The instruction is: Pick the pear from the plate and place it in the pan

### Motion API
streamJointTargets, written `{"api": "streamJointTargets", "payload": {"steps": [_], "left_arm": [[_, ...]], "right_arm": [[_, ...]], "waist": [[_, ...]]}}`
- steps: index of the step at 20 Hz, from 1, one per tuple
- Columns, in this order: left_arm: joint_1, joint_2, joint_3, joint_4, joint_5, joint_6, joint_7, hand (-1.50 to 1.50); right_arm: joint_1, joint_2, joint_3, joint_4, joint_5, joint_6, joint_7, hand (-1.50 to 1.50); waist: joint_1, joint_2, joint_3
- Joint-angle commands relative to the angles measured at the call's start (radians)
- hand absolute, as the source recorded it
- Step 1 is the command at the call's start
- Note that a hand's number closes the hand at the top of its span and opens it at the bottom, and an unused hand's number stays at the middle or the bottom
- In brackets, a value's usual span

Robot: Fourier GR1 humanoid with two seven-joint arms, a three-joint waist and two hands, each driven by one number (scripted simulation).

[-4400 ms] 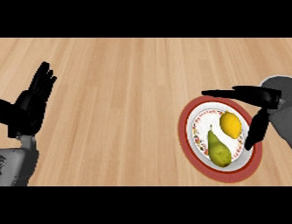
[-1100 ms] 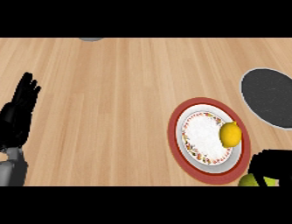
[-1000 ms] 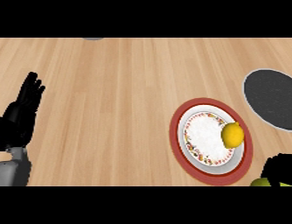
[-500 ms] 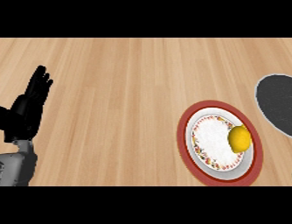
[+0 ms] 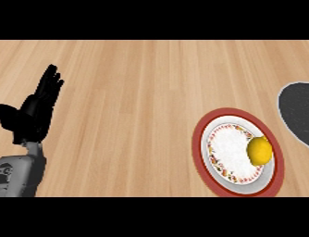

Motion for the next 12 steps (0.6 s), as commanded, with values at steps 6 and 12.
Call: {"api": "streamJointTargets", "payload": {"steps": [6,12], "left_arm": [[-0.004,-0.019,-0.023,-0.015,-0.001,-0.012,-0.002,0.00],[-0.049,-0.025,-0.027,0.020,-0.015,-0.002,0.001,0.00]], "right_arm": [[-0.324,-0.025,0.018,0.637,0.213,-0.219,-0.266,1.50],[-0.482,0.027,0.013,0.933,0.253,-0.310,-0.362,1.50]], "waist": [[0.037,0.009,0.003],[0.046,0.019,0.005]]}}
